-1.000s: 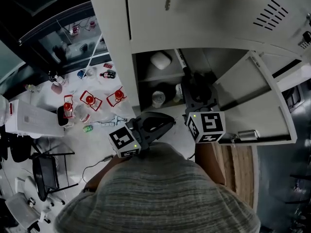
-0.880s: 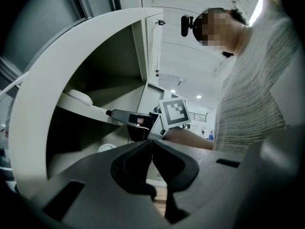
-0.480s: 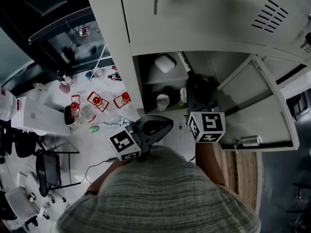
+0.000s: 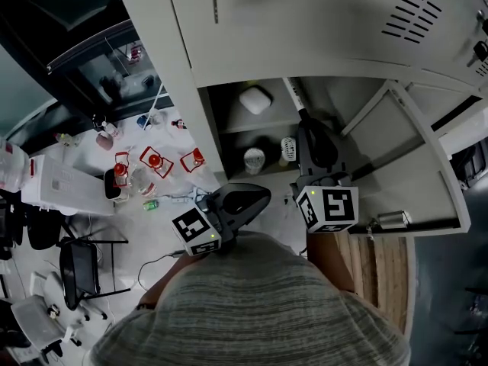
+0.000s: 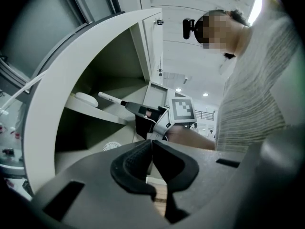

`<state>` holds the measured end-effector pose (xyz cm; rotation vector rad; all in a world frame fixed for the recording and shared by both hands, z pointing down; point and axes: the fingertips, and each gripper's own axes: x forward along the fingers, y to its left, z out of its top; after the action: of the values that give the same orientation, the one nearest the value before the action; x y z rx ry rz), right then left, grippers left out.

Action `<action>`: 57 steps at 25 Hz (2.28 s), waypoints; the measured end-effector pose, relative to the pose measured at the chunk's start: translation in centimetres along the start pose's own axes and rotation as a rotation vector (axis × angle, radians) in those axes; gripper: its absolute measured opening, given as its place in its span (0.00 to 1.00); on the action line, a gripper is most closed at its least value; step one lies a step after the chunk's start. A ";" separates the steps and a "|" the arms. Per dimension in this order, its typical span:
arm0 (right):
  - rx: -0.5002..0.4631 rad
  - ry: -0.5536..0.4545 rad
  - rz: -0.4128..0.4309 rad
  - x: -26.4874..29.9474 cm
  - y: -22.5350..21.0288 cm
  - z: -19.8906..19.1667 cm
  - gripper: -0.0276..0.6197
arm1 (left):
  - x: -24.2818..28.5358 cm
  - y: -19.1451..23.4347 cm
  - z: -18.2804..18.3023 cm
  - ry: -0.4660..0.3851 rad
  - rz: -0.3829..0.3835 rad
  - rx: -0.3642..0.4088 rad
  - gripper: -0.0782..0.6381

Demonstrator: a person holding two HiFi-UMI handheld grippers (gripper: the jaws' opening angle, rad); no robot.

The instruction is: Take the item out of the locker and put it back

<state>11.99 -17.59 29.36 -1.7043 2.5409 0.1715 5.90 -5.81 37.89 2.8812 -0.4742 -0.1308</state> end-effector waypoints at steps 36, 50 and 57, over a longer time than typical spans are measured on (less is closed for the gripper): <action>-0.040 0.123 -0.040 0.3 -1.3 -3.9 0.17 | -0.2 0.9 -0.5 0.000 0.044 -0.020 0.12; 0.024 0.147 0.003 -0.3 -0.5 -4.8 0.35 | 0.1 0.9 -0.7 -0.007 0.023 -0.042 0.12; 0.037 0.206 0.020 -0.7 0.4 -7.2 0.36 | 0.2 0.8 -0.9 -0.003 0.022 -0.050 0.12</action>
<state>11.92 -17.79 36.59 -1.7675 2.6858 -0.0529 5.93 -6.40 38.97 2.8268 -0.4956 -0.1417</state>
